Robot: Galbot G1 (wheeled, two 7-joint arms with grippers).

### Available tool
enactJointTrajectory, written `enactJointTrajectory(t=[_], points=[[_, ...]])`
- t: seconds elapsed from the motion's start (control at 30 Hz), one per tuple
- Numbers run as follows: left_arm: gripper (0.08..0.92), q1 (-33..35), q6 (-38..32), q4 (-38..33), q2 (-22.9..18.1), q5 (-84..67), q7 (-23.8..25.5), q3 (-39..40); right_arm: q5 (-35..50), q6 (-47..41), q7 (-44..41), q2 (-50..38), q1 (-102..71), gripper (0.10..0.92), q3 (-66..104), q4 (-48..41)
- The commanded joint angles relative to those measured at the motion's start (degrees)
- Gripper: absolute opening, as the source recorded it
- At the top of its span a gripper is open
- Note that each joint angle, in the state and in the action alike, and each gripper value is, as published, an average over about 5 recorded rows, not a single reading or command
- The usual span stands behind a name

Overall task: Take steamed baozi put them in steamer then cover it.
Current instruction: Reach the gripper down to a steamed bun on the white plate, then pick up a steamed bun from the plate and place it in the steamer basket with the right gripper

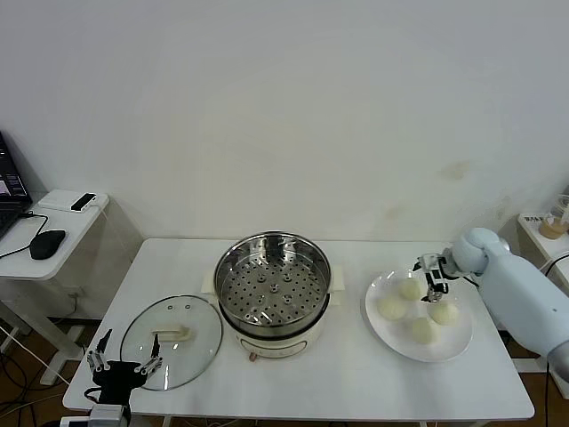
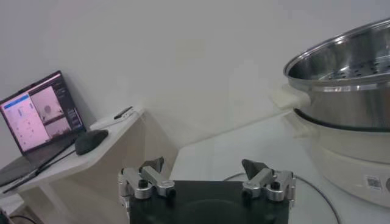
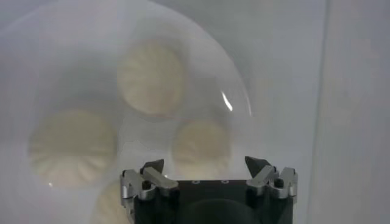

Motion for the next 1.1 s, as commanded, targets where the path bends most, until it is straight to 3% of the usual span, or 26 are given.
enactJointTrajectory(t=[0.03, 0.23, 0.47, 0.73, 1.1], points=[[0.823, -0.07, 0.08, 0.15, 0.25, 0.13, 0.04, -0.03, -2.05, 0.24, -0.04, 5.14, 3.47, 0.823, -3.77, -8.41], [0.823, -0.18, 0.18, -0.10, 0.69, 0.22, 0.15, -0.15, -2.49, -0.20, 0.56, 6.47, 3.04, 0.817, -3.68, -9.81], [0.823, -0.06, 0.08, -0.18, 0.52, 0.25, 0.15, -0.10, -2.36, -1.00, 1.60, 6.63, 2.77, 0.708, -3.80, -10.03], [0.823, 0.18, 0.04, -0.57, 0.51, 0.27, 0.18, -0.16, -1.31, -1.46, 1.29, 6.00, 2.84, 0.639, -3.88, -9.10], [0.823, 0.27, 0.01, -0.70, 0.60, 0.25, 0.30, -0.05, 7.49, -2.54, -2.22, -2.10, 6.97, 0.628, -10.14, 2.87]])
